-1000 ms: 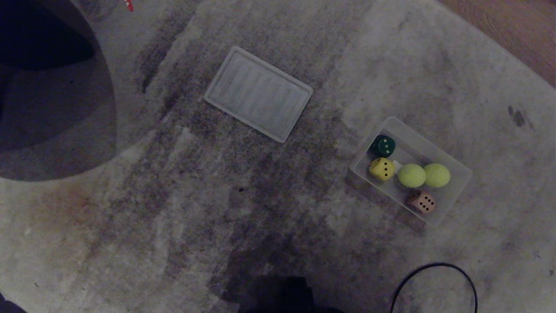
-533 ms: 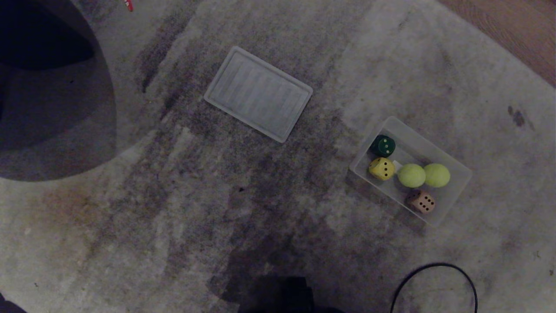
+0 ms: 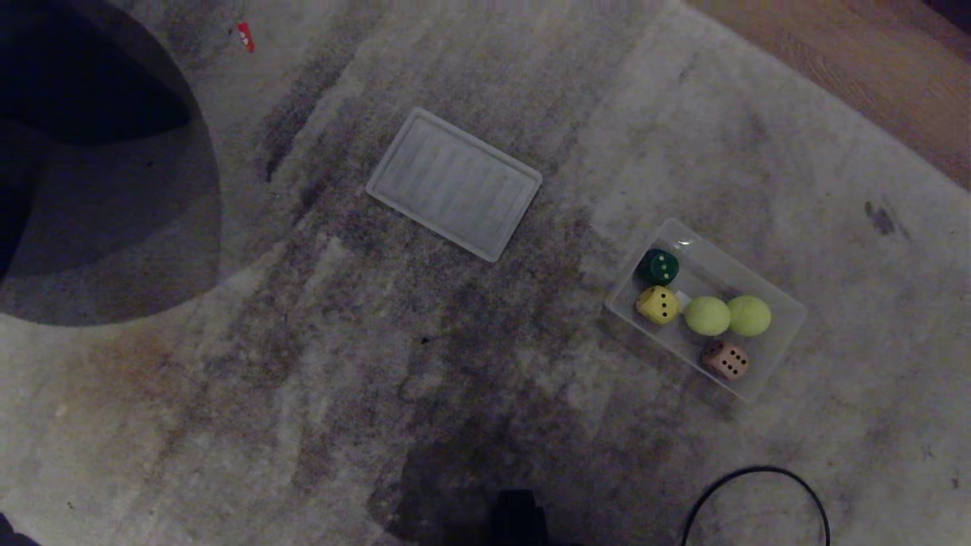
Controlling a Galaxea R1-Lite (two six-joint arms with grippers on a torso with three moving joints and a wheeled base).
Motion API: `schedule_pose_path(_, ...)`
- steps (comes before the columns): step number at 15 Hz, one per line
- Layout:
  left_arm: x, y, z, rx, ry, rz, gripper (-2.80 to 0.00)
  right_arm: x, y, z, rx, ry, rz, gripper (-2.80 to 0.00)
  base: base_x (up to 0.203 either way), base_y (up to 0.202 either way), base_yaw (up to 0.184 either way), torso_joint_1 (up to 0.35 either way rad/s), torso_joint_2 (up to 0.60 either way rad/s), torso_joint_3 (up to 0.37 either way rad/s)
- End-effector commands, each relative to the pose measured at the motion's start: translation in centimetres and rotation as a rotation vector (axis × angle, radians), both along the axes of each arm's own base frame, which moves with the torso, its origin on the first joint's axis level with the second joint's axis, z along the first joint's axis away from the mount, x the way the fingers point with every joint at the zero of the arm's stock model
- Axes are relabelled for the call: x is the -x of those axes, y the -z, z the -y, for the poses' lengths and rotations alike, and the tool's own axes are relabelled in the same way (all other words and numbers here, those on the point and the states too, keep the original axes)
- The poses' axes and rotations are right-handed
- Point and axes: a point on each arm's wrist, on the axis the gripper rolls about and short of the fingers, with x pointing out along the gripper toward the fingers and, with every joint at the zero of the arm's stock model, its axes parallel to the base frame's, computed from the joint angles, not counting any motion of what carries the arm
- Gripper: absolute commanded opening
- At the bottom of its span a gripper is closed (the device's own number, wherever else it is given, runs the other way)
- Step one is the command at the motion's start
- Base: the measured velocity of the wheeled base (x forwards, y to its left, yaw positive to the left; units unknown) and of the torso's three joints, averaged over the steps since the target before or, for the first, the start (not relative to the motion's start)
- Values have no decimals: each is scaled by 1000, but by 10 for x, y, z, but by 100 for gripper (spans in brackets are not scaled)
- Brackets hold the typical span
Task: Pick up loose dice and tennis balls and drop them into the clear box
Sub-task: Pick up toys out of the box
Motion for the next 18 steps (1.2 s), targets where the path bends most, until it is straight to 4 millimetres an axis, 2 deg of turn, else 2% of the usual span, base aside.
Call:
schedule_pose_path(1,0,0,0,0,-1,-2,-280,-1,3,0,-4,-2,-15,-280,0,0,0,-1,7,199)
schedule_pose_path(18,0,0,0,5,-1,-2,-280,-1,3,0,1,-2,-14,-280,0,0,0,2,1,200)
